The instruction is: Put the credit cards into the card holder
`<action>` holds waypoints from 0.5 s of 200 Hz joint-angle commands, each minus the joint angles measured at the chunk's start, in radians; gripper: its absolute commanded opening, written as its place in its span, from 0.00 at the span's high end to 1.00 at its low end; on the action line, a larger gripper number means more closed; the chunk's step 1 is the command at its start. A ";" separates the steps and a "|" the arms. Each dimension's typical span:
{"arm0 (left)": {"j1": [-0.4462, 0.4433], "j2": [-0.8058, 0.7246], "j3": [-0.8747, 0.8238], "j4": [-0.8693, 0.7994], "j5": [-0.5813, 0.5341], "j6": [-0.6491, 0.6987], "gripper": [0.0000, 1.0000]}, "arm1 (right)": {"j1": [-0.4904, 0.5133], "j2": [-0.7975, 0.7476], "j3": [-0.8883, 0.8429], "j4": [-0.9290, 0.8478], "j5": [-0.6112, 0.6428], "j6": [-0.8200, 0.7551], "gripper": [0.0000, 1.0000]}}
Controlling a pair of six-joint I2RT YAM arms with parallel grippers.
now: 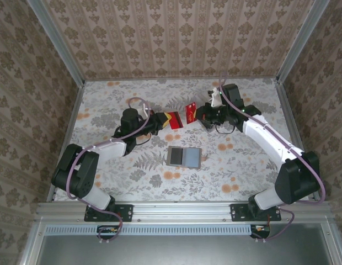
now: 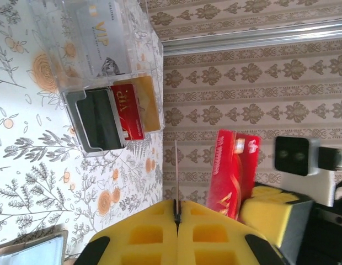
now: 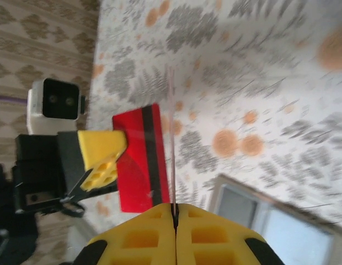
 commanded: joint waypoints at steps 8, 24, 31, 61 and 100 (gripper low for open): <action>0.009 -0.034 -0.005 -0.090 -0.011 0.075 1.00 | -0.006 0.071 0.128 -0.240 0.355 -0.343 0.90; 0.008 -0.048 0.000 -0.152 -0.011 0.114 1.00 | -0.003 0.131 0.179 -0.296 0.472 -0.502 0.91; 0.008 -0.057 0.004 -0.185 -0.013 0.134 1.00 | -0.004 0.156 0.201 -0.317 0.535 -0.538 0.91; 0.009 -0.100 0.020 -0.314 -0.023 0.221 1.00 | -0.004 0.264 0.300 -0.404 0.619 -0.682 0.91; 0.008 -0.135 0.021 -0.368 -0.033 0.261 0.99 | -0.004 0.352 0.333 -0.388 0.672 -0.762 0.92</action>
